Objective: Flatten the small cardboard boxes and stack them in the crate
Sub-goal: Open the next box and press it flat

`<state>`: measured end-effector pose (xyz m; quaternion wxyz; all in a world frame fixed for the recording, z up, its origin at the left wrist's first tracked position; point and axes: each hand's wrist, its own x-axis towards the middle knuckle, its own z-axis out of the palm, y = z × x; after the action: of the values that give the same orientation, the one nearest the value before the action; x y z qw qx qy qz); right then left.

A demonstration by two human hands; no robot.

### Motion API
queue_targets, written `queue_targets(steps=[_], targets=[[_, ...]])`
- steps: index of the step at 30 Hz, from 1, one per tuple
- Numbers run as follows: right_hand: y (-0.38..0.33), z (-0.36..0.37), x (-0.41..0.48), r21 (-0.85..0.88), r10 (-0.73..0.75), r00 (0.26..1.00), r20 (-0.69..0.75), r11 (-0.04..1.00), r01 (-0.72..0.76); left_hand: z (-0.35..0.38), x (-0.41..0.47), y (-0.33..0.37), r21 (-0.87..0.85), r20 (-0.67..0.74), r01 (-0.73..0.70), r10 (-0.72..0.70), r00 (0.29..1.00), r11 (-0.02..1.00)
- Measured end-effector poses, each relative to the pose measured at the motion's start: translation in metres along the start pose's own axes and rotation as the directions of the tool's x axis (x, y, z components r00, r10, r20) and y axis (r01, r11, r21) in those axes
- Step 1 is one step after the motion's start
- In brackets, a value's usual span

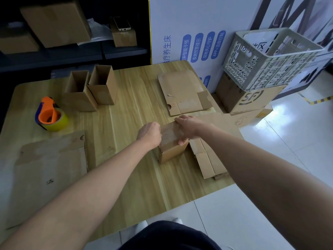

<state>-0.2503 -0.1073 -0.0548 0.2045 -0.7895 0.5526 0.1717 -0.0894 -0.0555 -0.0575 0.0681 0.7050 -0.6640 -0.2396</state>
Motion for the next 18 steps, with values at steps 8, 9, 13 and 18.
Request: queue_targets(steps=[8,9,13,18], targets=[[-0.008,-0.002,-0.003,-0.074,0.029,0.999,0.013,0.997,-0.028,0.011,-0.003,-0.013,0.168,0.039,-0.251,0.248,0.968,0.953],[-0.008,-0.002,-0.003,-0.075,0.03,0.999,0.01,0.997,-0.029,0.012,-0.004,-0.016,0.169,0.04,-0.267,0.264,0.964,0.949],[-0.007,0.001,-0.005,-0.06,0.024,1.0,-0.018,0.998,-0.025,0.02,-0.006,-0.02,0.163,-0.017,-0.328,0.335,0.942,0.93],[-0.008,0.001,-0.002,-0.091,0.016,1.0,-0.024,0.996,-0.018,0.015,-0.001,-0.002,-0.073,-0.037,-0.129,0.127,0.991,0.989]])
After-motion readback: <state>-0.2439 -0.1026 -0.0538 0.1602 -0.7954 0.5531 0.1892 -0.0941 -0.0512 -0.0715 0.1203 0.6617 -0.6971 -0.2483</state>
